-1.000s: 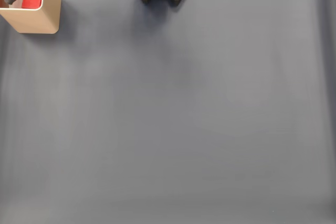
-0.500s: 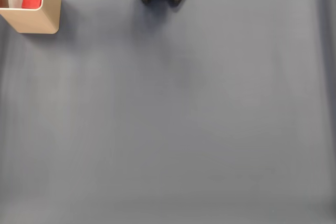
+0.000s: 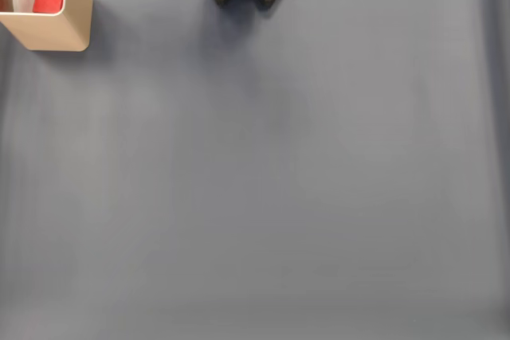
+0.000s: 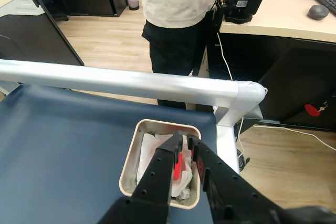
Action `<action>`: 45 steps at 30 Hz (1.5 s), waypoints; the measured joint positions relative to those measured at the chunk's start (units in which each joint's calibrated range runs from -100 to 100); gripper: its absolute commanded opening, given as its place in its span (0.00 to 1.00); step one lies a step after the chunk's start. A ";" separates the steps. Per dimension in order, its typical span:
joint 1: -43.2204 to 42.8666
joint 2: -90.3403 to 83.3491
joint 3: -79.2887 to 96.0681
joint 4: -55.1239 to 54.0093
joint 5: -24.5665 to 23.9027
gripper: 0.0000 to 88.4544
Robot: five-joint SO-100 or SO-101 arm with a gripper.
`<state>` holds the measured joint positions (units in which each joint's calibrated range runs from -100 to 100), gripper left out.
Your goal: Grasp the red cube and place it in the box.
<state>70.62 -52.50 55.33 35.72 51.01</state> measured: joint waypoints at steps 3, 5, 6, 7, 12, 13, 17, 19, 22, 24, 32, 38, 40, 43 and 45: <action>-1.41 0.00 0.00 0.00 0.34 0.00; -2.97 0.00 0.00 0.00 0.59 0.00; -3.78 0.35 -0.27 0.00 0.73 0.00; -4.60 0.96 -0.72 0.00 0.78 0.00; -9.50 4.08 -5.24 0.32 0.78 0.00; -10.68 4.95 -6.60 0.80 0.78 0.00; -15.58 8.60 -11.84 2.55 0.78 0.00; -18.32 10.33 -13.92 2.78 0.78 0.00; -22.48 12.94 -16.37 2.94 0.98 0.00; -25.22 14.24 -17.09 2.94 1.27 0.00; -35.24 17.19 -18.17 2.94 2.00 0.00; -41.77 18.06 -18.17 2.94 2.00 0.00; -43.92 18.06 -18.17 2.94 2.00 0.00; -46.96 18.15 -18.17 2.94 2.00 0.00; -49.04 18.15 -18.17 2.94 2.00 0.00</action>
<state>21.59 -34.35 37.16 38.66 53.02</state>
